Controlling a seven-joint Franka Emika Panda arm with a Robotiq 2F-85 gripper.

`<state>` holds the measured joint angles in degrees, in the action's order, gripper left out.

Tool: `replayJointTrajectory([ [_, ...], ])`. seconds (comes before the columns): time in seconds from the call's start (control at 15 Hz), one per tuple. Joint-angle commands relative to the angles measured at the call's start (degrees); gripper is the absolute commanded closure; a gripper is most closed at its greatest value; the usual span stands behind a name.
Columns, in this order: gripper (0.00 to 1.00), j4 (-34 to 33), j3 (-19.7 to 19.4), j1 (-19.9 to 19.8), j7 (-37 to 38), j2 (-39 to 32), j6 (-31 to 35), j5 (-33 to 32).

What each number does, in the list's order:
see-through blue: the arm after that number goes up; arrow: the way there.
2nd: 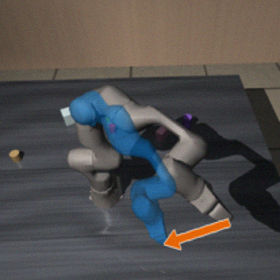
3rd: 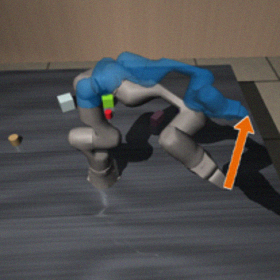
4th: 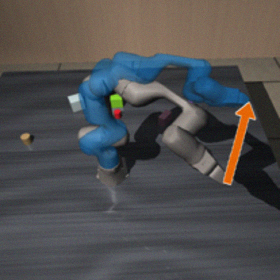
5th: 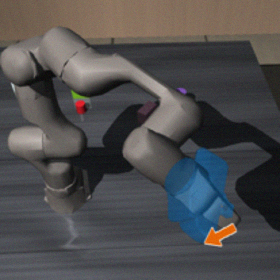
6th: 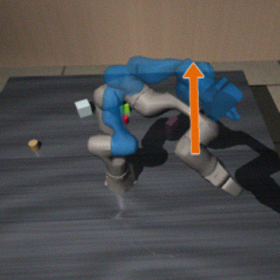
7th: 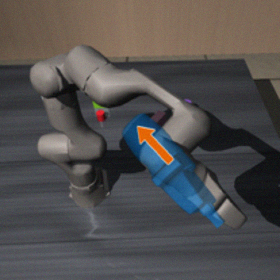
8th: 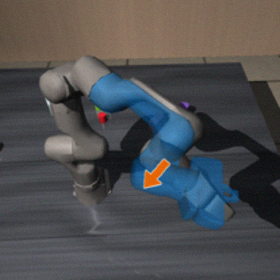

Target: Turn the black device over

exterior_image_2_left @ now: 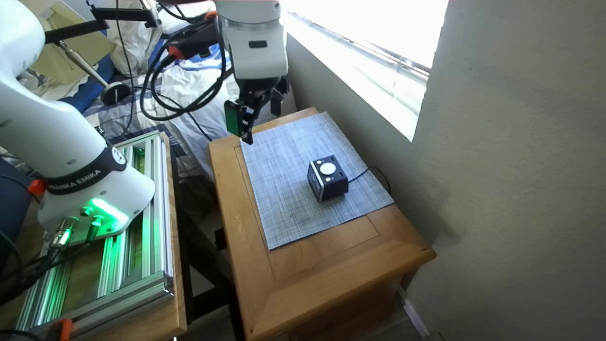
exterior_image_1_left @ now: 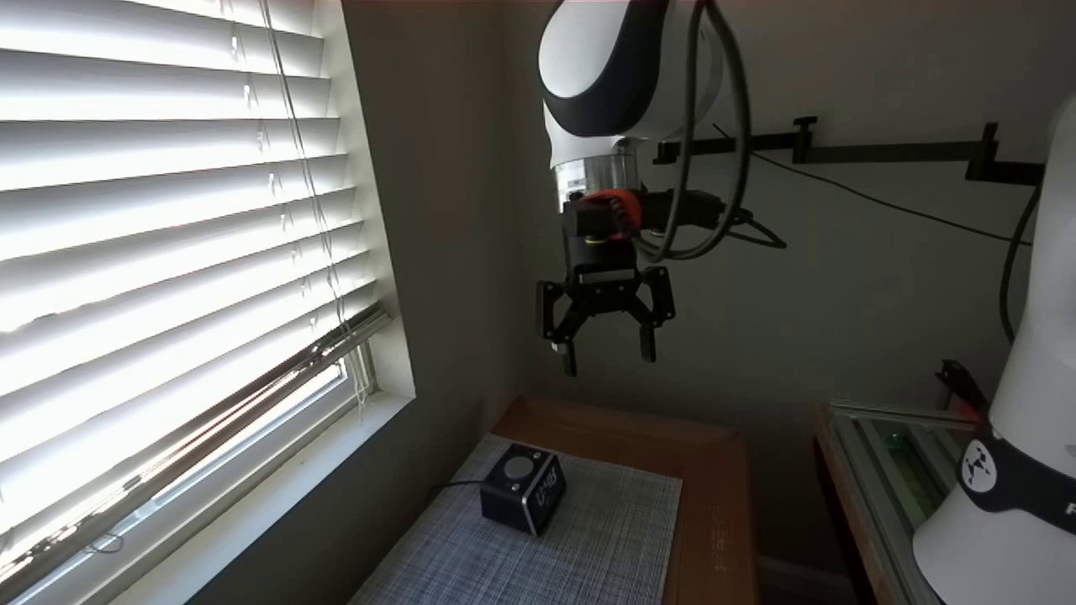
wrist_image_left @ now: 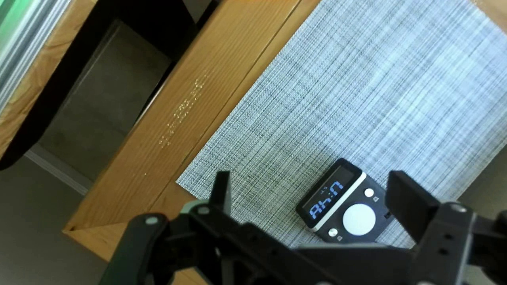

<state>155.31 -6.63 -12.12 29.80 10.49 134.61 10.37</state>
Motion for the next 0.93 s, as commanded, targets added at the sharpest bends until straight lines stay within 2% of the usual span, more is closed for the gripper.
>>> replayJointTrajectory([
  [0.0,0.00,-3.34,-1.02,-0.36,4.41,-8.36,5.07,3.21],
  [0.47,0.00,-8.20,-1.85,1.46,14.11,-19.73,15.40,6.85],
  [0.87,0.00,-15.98,-1.67,1.27,14.43,-28.96,15.99,13.26],
])
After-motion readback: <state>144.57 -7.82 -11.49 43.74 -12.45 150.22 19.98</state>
